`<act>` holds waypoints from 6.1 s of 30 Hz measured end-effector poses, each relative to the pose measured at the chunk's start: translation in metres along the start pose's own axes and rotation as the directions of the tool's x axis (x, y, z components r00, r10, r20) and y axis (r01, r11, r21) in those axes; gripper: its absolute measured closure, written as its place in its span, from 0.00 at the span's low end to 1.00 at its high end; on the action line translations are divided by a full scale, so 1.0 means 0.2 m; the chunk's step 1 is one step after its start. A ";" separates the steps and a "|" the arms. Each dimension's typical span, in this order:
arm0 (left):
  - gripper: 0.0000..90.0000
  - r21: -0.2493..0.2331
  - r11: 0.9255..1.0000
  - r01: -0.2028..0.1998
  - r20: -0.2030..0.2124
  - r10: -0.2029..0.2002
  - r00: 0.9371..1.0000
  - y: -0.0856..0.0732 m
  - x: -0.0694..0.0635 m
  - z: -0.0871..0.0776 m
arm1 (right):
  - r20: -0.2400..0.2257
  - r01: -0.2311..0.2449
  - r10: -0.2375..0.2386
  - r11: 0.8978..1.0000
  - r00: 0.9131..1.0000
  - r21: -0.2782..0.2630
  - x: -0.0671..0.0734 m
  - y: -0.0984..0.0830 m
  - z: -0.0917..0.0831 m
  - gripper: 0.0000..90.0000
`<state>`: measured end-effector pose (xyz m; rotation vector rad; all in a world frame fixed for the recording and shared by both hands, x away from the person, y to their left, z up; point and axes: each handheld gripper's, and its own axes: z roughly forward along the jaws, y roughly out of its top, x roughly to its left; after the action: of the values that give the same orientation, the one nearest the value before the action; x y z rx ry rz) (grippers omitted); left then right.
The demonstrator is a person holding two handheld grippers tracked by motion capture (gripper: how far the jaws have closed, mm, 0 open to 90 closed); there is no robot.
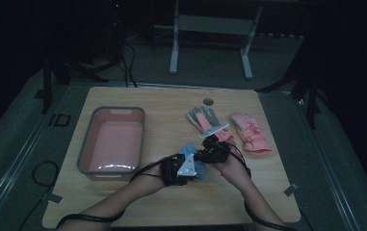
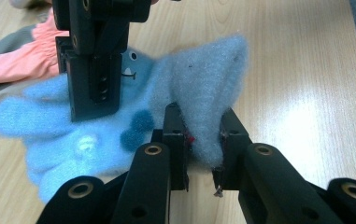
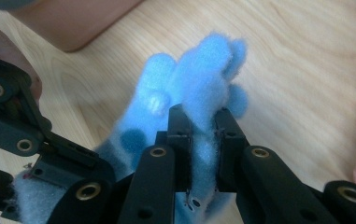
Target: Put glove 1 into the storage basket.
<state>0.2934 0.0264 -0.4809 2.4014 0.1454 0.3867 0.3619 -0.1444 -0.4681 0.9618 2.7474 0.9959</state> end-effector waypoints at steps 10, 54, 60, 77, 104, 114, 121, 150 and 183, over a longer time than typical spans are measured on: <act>0.87 0.023 1.000 0.006 -0.047 -0.005 0.999 -0.05 0.08 -0.14 | -0.018 0.037 -0.037 0.999 0.999 -0.006 0.06 0.20 0.02 0.89; 0.87 0.109 0.977 0.183 -0.163 -0.164 0.973 -0.70 0.35 -0.66 | -0.147 0.130 -0.128 0.991 0.981 0.006 0.44 0.93 0.57 0.90; 0.87 0.142 0.973 0.183 -0.122 -0.166 0.979 -0.80 0.36 -0.61 | -0.152 0.121 -0.114 0.992 0.982 0.039 0.45 0.91 0.70 0.90; 0.85 0.327 0.926 0.190 -0.044 -0.185 0.982 -0.82 0.47 -0.47 | -0.125 0.079 -0.062 0.988 0.990 0.136 0.39 0.87 0.83 0.67; 0.45 0.136 0.908 0.396 -0.059 -0.391 0.918 -0.64 0.40 -0.59 | -0.104 0.099 -0.102 0.994 0.989 -0.038 0.33 0.75 0.42 0.56; 0.47 0.089 0.912 0.400 -0.018 -0.400 0.916 -0.49 0.37 -0.51 | -0.069 0.107 -0.111 0.993 0.991 -0.052 0.23 0.60 0.27 0.55; 0.48 0.074 0.924 0.374 0.012 -0.376 0.926 -0.38 0.32 -0.44 | -0.047 0.081 -0.083 0.995 0.995 -0.051 0.14 0.48 0.21 0.55; 0.04 0.134 0.968 0.211 0.166 -0.232 0.959 -0.24 -0.07 0.04 | -0.004 0.009 -0.009 0.997 1.000 -0.073 -0.09 0.02 0.03 0.55; 0.04 0.044 0.971 0.235 0.142 -0.239 0.961 -0.41 -0.18 0.09 | 0.164 -0.084 0.112 0.983 0.980 -0.164 -0.46 -0.24 -0.18 0.58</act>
<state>0.2646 0.0696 -0.5562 2.3931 0.3703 0.0976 0.4005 -0.2464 -0.4828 1.1100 2.4619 1.0692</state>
